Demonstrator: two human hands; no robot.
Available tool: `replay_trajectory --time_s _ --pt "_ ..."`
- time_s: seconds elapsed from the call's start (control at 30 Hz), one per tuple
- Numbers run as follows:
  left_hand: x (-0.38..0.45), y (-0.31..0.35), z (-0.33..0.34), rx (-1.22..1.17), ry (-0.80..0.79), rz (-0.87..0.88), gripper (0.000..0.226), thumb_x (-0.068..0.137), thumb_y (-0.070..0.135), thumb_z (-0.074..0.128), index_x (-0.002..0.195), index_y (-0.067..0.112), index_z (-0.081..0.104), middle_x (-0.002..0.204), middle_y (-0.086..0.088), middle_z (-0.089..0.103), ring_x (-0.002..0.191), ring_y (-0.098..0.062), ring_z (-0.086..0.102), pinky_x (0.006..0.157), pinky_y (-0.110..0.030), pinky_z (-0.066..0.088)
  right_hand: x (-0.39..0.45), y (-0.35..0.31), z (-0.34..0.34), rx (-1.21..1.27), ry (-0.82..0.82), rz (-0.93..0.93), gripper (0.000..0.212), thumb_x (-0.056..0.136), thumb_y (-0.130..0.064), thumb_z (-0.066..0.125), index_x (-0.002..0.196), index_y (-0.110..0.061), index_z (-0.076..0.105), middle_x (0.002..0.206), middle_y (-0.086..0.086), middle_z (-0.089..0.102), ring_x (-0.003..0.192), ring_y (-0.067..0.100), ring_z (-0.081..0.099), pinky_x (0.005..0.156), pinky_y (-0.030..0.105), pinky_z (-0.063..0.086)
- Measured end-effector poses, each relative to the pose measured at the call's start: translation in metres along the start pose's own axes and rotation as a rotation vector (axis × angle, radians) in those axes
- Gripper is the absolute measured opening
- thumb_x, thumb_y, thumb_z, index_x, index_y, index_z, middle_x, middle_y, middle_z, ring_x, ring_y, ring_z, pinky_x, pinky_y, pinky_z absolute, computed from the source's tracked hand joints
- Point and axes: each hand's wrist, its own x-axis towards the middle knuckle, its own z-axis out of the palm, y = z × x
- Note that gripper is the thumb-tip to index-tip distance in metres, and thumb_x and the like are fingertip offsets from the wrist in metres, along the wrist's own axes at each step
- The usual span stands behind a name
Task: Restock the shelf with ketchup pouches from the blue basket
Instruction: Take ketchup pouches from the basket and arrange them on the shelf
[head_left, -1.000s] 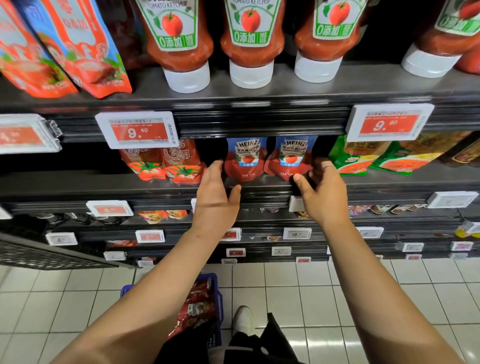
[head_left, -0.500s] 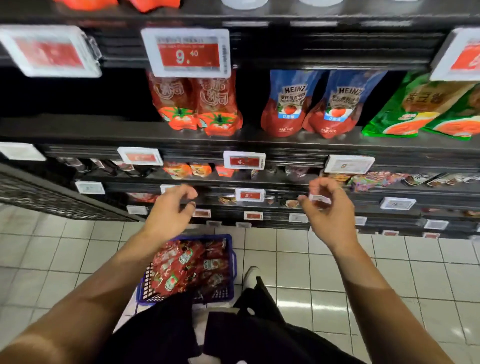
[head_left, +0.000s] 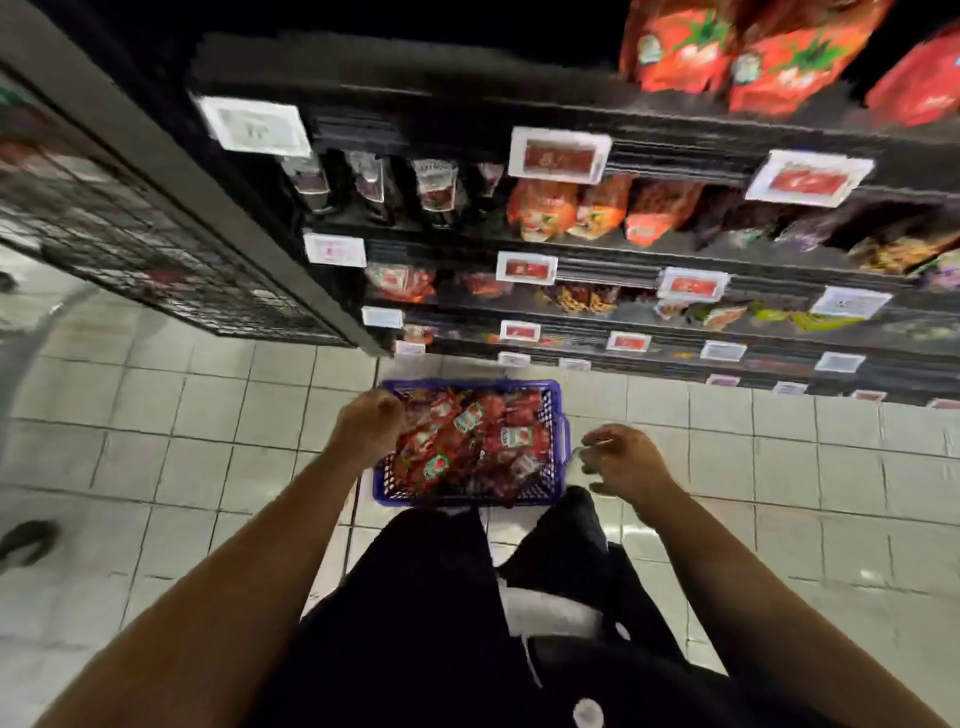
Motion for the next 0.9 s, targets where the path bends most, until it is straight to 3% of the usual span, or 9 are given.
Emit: replay_trajectory --time_s 0.1,0.27,0.37,0.53,0.7,0.8,0.9 --pt "0.010 -0.040 0.004 0.032 -0.053 -0.055 0.020 0.095 0.026 0.054 0.096 0.014 0.069 0.098 -0.011 0.071 0.097 -0.033 0.065 0.072 -0.030 0.038 -0.007 0.007 0.047 0.056 -0.029 0.098 0.015 0.083 -0.012 0.078 0.093 -0.008 0.066 0.096 0.024 0.070 0.086 0.040 0.070 0.084 0.061 0.057" --pt "0.006 -0.095 0.012 -0.002 -0.049 -0.069 0.015 0.095 0.026 0.052 0.088 0.020 0.064 0.089 -0.002 0.072 0.086 -0.027 0.067 0.069 -0.029 0.043 -0.003 0.018 0.092 0.210 -0.092 0.245 0.014 0.090 -0.011 0.070 0.102 -0.010 0.063 0.086 0.009 0.070 0.075 0.023 0.070 0.068 0.041 0.061" --pt "0.003 -0.116 0.024 0.015 -0.103 -0.090 0.003 0.095 0.024 0.057 0.094 0.026 0.059 0.095 0.005 0.069 0.088 -0.018 0.064 0.065 -0.025 0.040 0.010 0.032 0.112 0.276 -0.117 0.292 0.012 0.087 -0.016 0.071 0.098 -0.014 0.067 0.090 0.009 0.069 0.081 0.024 0.069 0.073 0.044 0.062" --pt "0.028 -0.147 0.055 0.092 -0.169 -0.139 0.032 0.089 0.019 0.066 0.120 0.019 0.061 0.120 0.003 0.068 0.101 -0.017 0.063 0.085 -0.025 0.044 0.059 0.053 0.139 0.303 -0.244 0.413 0.031 0.088 -0.022 0.070 0.117 -0.016 0.063 0.113 0.010 0.067 0.100 0.029 0.067 0.082 0.050 0.060" --pt "0.084 -0.154 0.100 0.144 -0.169 -0.088 0.052 0.087 0.020 0.069 0.137 0.015 0.054 0.135 -0.009 0.063 0.119 -0.029 0.061 0.096 -0.034 0.047 0.125 0.074 0.154 0.333 -0.264 0.536 0.029 0.089 -0.029 0.071 0.112 -0.013 0.064 0.109 0.012 0.064 0.102 0.030 0.063 0.082 0.048 0.058" --pt "0.127 -0.161 0.137 0.182 -0.212 -0.023 0.060 0.085 0.019 0.071 0.141 0.014 0.051 0.138 -0.015 0.059 0.123 -0.034 0.057 0.101 -0.037 0.045 0.175 0.087 0.169 0.161 -0.242 0.448 0.028 0.091 -0.029 0.070 0.114 -0.015 0.065 0.112 0.013 0.069 0.100 0.032 0.068 0.088 0.053 0.058" --pt "0.174 -0.172 0.176 0.264 -0.311 0.050 0.065 0.084 0.030 0.072 0.143 0.019 0.048 0.136 -0.013 0.060 0.120 -0.035 0.060 0.100 -0.046 0.051 0.227 0.112 0.190 -0.350 -0.156 0.022 0.042 0.087 -0.029 0.074 0.125 -0.015 0.063 0.122 0.009 0.068 0.111 0.029 0.065 0.094 0.038 0.054"
